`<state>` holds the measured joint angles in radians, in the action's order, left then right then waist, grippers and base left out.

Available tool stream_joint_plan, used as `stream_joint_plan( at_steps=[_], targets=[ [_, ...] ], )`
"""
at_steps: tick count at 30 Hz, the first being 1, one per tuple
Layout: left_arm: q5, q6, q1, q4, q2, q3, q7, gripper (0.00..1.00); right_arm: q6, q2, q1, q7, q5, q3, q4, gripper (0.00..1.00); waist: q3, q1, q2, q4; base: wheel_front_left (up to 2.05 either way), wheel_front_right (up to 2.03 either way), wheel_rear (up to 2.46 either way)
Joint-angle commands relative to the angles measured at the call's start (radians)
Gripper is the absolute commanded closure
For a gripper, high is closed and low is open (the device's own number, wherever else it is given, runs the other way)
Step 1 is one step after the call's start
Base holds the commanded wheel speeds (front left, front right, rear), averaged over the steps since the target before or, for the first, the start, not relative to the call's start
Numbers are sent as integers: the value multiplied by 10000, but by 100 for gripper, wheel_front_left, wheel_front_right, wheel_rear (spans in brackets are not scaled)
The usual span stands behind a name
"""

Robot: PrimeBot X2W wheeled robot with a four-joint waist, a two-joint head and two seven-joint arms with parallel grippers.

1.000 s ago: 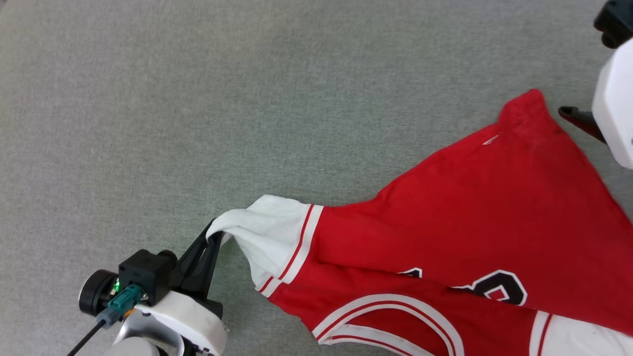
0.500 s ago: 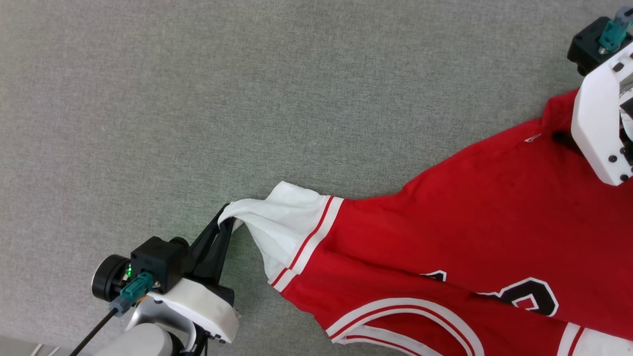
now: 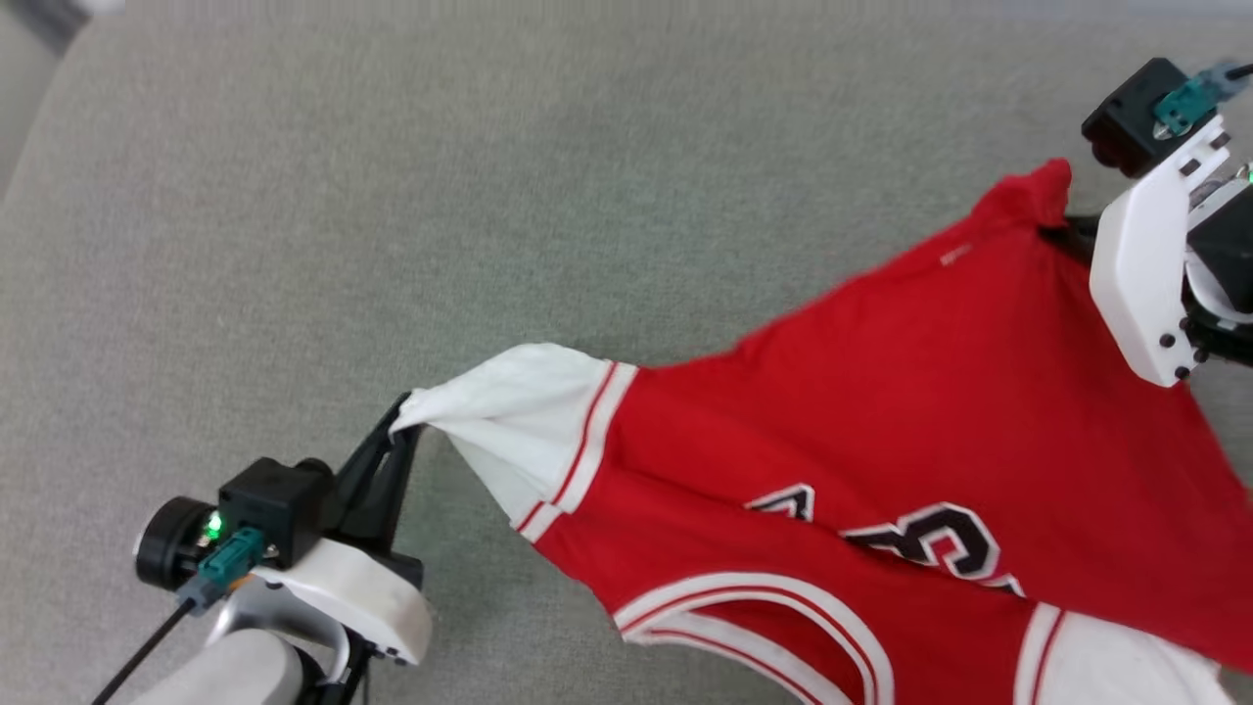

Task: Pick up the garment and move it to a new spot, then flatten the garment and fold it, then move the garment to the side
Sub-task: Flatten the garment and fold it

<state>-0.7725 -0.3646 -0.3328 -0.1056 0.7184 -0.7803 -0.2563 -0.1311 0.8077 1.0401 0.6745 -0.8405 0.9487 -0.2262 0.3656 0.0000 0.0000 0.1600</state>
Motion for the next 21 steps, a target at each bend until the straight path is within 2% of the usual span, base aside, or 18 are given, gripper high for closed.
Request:
stream_joint_plan(
  at_steps=[1, 6, 11, 16, 21],
  targets=[
    [44, -83, -6, -40, 148, 90, 22, 100, 7, 79, 137, -435, -104, 34, 40, 100, -639, 0, 0, -379, 0, 0, 0],
    [268, -172, -608, -213, 491, 346, 170, 100, 7, -17, 213, -2058, -244, -217, -43, 100, -1103, 0, 0, -723, 0, 0, 0],
    [605, -112, -1772, -450, 691, 629, 552, 100, 7, -277, 489, -3155, 73, -679, -244, 100, -1134, 0, 0, -1001, 0, 0, 0],
    [975, 398, -3534, -425, 846, 842, 1137, 100, 7, -724, 1027, -3779, 350, -1475, -540, 100, -728, 0, 0, -1272, 0, 0, 0],
    [1165, 1041, -5701, -83, 731, 1225, 1676, 100, 7, -1215, 1967, -4131, 924, -2442, -851, 100, -40, 0, 0, -1399, 0, 0, 0]
  ],
)
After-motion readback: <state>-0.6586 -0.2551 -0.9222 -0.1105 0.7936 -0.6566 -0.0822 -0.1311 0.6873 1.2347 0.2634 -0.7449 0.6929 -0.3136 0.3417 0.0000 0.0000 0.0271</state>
